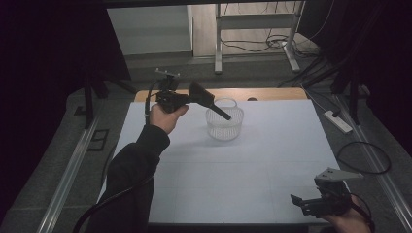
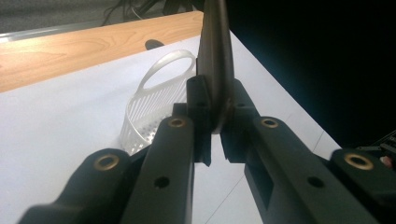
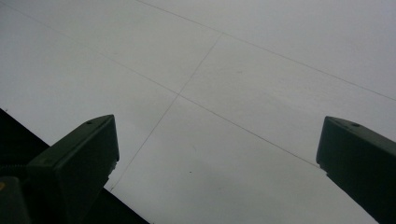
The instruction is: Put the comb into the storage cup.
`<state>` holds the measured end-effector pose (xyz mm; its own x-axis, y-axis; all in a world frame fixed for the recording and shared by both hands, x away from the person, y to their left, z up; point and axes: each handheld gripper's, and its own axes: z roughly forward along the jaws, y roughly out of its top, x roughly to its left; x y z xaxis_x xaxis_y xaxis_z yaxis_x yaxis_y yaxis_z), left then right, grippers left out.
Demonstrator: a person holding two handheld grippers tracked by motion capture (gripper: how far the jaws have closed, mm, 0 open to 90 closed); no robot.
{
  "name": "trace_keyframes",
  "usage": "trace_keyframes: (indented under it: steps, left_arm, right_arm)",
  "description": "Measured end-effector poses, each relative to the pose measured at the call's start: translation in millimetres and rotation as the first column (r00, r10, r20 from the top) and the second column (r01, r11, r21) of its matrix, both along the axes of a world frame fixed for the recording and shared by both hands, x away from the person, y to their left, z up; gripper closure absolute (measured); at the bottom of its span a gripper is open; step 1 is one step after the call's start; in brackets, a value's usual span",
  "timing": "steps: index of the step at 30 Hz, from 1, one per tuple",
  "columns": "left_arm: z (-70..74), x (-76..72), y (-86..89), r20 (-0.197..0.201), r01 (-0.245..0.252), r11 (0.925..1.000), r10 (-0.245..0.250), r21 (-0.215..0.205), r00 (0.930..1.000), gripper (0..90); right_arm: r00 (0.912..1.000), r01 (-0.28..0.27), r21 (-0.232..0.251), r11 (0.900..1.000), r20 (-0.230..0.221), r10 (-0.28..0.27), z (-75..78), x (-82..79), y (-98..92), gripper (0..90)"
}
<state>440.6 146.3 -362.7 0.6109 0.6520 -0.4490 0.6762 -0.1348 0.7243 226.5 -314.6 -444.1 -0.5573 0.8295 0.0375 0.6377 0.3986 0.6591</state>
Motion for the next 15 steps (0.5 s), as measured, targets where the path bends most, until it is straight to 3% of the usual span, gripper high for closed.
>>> trace_keyframes:
  steps: [15]
  left_arm:
    - [-15.4,6.7,-10.4,-0.009,-0.012,0.9999,0.012,0.009,0.9999,83.3]
  right_arm:
    - [1.0,-0.007,-0.002,1.0,-0.003,0.007,-0.4,0.3,0.5,0.1]
